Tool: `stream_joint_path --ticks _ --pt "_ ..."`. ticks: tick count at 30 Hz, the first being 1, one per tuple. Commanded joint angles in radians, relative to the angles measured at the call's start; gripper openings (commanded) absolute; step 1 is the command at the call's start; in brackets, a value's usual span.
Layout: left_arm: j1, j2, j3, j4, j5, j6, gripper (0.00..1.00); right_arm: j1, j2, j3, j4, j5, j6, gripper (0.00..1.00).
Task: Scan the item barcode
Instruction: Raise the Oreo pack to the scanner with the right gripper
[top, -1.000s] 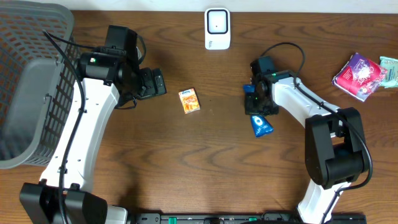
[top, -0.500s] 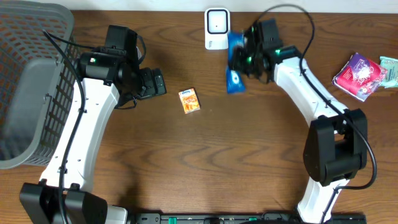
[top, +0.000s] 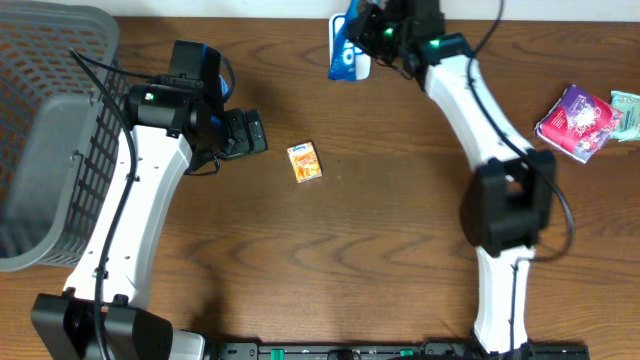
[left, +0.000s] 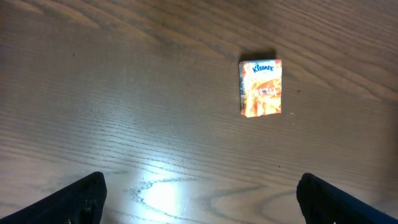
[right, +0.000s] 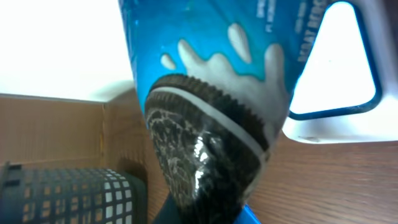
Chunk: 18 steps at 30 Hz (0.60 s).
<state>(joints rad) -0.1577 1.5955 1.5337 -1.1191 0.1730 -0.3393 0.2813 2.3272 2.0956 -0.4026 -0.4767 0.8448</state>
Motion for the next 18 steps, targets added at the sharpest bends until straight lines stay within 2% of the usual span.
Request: stream_joint_path --ticks 1,8,14,18 --pt "0.004 0.004 0.005 -0.003 -0.010 0.006 0.98 0.006 0.111 0.117 -0.018 -0.073 0.072 0.01" --pt "0.004 0.004 0.005 -0.003 -0.010 0.006 0.98 0.002 0.119 0.169 -0.101 -0.018 -0.022 0.01" --pt "0.004 0.004 0.005 -0.003 -0.010 0.006 0.98 -0.029 0.119 0.365 -0.341 0.042 -0.198 0.01" --pt "0.004 0.004 0.005 -0.003 -0.010 0.006 0.98 -0.076 0.119 0.536 -0.576 0.201 -0.267 0.01"
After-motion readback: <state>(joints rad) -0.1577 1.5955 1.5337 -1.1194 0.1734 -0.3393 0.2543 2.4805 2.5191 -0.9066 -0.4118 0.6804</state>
